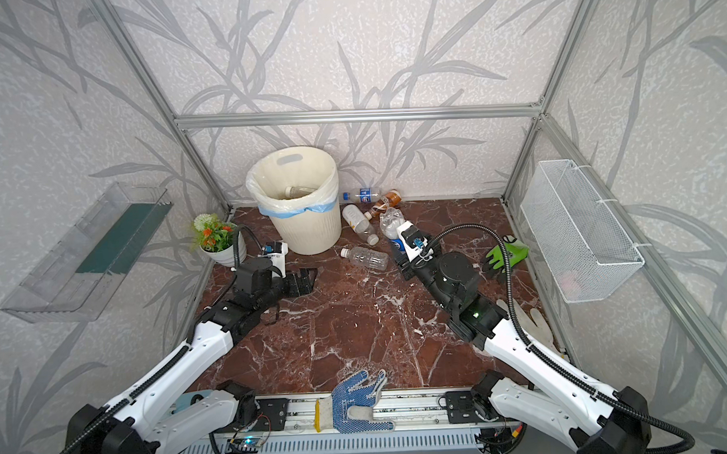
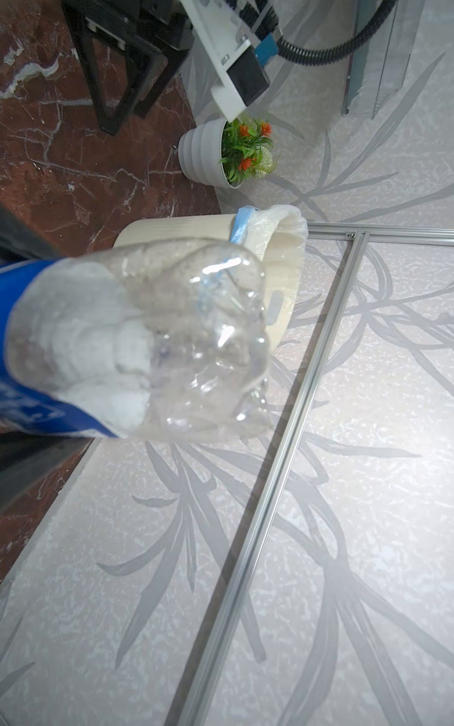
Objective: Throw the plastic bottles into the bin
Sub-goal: 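Lift the blue-label bottle with the right gripper and carry it over the bin, then open right gripper over the bin and withdraw toward the plain clear bottle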
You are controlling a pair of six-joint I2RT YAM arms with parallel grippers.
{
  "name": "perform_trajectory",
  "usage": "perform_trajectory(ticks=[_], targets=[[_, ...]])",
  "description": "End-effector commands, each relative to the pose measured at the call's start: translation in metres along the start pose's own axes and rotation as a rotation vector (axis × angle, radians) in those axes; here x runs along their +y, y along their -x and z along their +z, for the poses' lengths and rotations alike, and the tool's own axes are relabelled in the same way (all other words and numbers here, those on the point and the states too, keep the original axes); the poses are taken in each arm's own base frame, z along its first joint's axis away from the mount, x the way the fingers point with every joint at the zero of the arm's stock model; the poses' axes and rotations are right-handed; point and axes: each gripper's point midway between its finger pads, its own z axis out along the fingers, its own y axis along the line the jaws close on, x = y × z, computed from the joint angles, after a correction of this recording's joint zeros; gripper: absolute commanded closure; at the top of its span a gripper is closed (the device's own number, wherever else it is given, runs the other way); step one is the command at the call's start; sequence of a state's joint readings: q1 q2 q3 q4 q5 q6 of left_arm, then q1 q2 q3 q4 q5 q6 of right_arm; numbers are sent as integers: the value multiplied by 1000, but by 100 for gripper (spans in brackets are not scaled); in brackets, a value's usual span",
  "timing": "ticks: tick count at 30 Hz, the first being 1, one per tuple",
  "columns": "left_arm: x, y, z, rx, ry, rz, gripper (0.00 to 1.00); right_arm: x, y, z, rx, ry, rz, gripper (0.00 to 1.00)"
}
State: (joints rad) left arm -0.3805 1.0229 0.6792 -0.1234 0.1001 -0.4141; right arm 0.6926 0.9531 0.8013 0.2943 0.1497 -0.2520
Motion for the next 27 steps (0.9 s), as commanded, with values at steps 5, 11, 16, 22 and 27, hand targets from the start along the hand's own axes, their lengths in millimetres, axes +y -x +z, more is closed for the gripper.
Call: perform_trajectory(ticks=[5,11,16,22,27], targets=[[-7,-1,-3,-59,-3,-40,8,27,112,93,-174,248,3,45],[-4,-16,-24,-52,4,-35,9,65,124,248,-59,555,169,23],[15,-33,-55,-48,69,16,8,61,110,265,-58,530,213,1],[24,-30,-57,-133,80,2,8,51,110,237,-73,470,154,1],[7,-29,-36,-37,42,46,8,36,83,199,4,399,92,1]])
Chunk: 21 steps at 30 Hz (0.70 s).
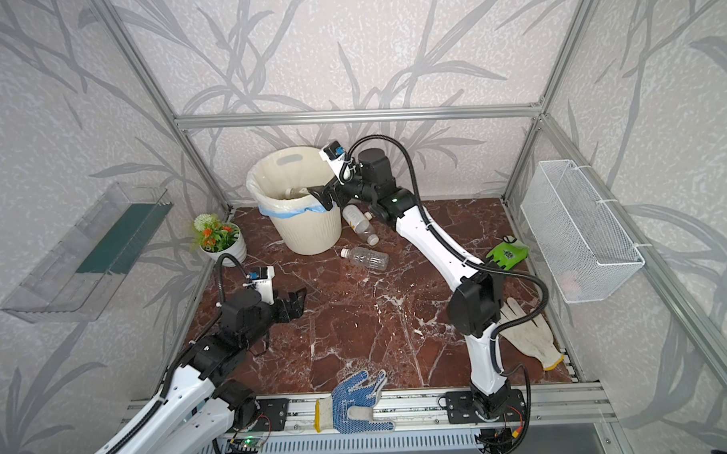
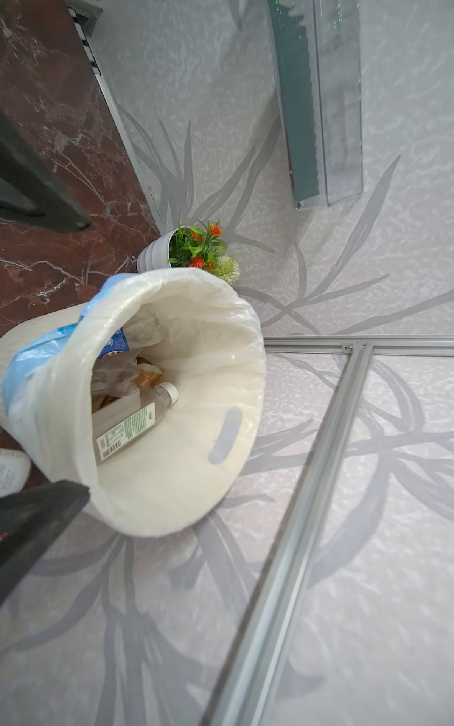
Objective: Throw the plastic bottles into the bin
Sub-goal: 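Open right gripper over the bin and withdraw toward the plain clear bottle, then lower right gripper onto the plain clear bottle and close it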
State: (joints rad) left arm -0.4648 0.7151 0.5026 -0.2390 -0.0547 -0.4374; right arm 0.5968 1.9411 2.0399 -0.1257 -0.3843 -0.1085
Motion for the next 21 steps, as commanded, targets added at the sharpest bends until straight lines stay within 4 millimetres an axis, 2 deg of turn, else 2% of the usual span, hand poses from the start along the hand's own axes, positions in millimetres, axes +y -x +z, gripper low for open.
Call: perform_trajectory(ticks=[1,4,8,11,14,19,21], targets=[[-15,11,10,25,-34,35,8,-4,15,-37,-25,-69,-92,1],[-23,16,17,24,-59,38,8,-15,-42,-61,142,-130,-81,0],[-23,19,22,21,-52,37,8,-26,-114,-101,333,-127,6,0],[-24,21,26,23,-48,41,8,-22,-160,-115,474,-95,11,0],[-24,28,26,10,-33,32,8,-15,-196,-118,576,-48,-2,1],[-13,41,15,-13,43,72,8,-20,-226,-106,642,-31,-9,1],[-6,43,10,0,94,120,8,-25,-245,-97,693,-32,-21,0]])
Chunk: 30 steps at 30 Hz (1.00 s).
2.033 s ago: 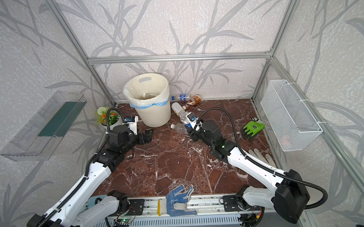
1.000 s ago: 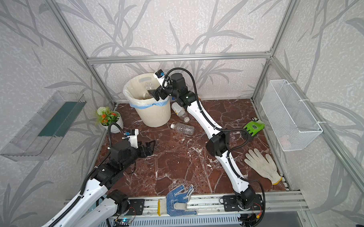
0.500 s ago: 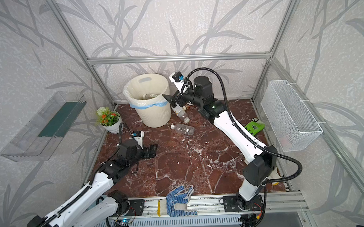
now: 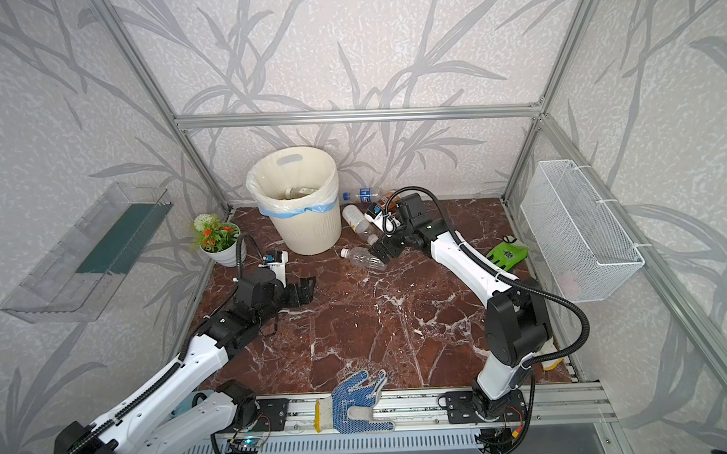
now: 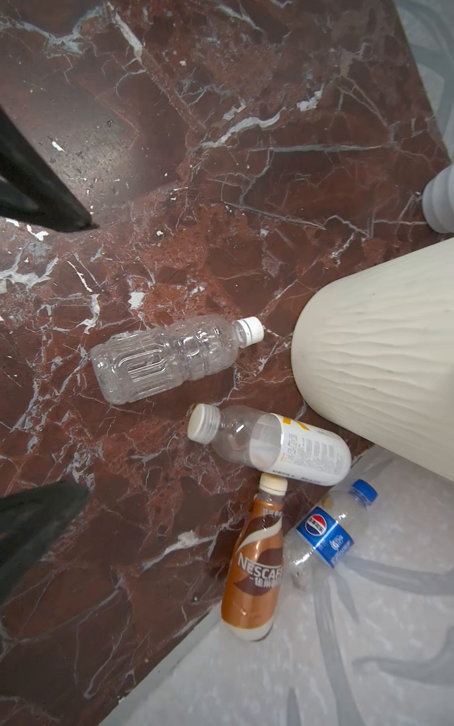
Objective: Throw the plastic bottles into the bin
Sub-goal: 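Lower right gripper onto the plain clear bottle and close it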
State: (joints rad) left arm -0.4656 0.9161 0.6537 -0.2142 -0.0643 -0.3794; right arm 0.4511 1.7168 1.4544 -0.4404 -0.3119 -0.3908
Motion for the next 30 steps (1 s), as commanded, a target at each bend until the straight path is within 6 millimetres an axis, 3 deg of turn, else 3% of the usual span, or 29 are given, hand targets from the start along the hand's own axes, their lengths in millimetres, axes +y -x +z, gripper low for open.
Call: perform_trajectory(ticks=[1,8,13,17,30], targets=[[13,13,-14,-5,95,75,8,-5,-10,22,75,-4,-55,1],[12,13,-21,53,104,107,8,-13,-25,73,197,1,-134,6],[12,5,-16,44,88,64,8,-19,-21,97,212,12,-164,7],[15,3,-15,42,97,56,8,-18,-31,118,264,28,-204,8],[15,4,-14,34,98,54,8,-5,-61,152,334,92,-199,12]])
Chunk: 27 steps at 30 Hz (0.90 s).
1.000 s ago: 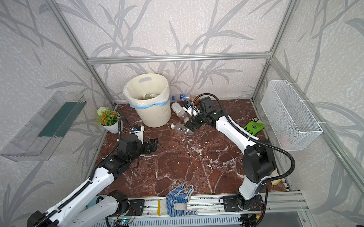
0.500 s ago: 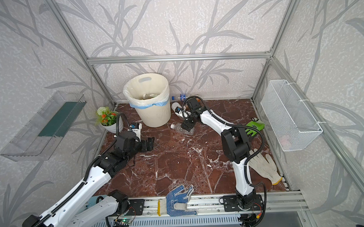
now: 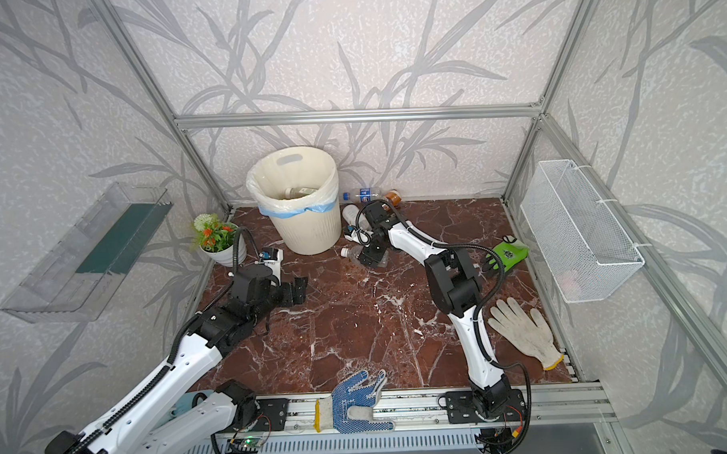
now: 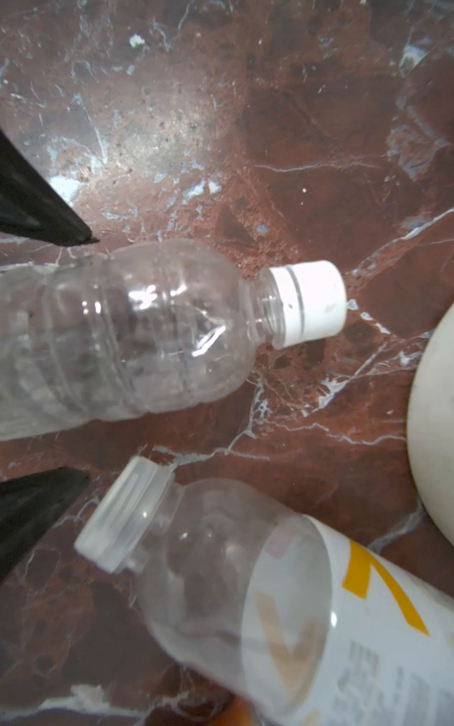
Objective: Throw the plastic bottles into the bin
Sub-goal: 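Lower right gripper onto the plain clear bottle and close it, then lift the plain clear bottle with the right gripper and carry it over the bin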
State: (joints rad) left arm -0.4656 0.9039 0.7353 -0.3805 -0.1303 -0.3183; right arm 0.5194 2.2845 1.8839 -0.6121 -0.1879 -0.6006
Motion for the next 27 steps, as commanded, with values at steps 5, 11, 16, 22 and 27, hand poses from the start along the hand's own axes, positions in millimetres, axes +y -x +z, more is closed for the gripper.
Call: perform_trajectory(ticks=[5,11,16,22,27], targets=[[3,-3,2,-8,13,-26,8,7,-6,11,34,28,-14,16],[4,-3,1,-12,15,-28,8,10,-7,14,41,35,-17,26],[4,-4,1,-6,14,-29,8,10,-9,13,49,26,-13,40],[4,-2,1,-13,15,-28,8,9,0,-7,-3,-6,11,46],[3,-2,1,-12,10,-27,8,5,17,-44,-114,-67,66,47]])
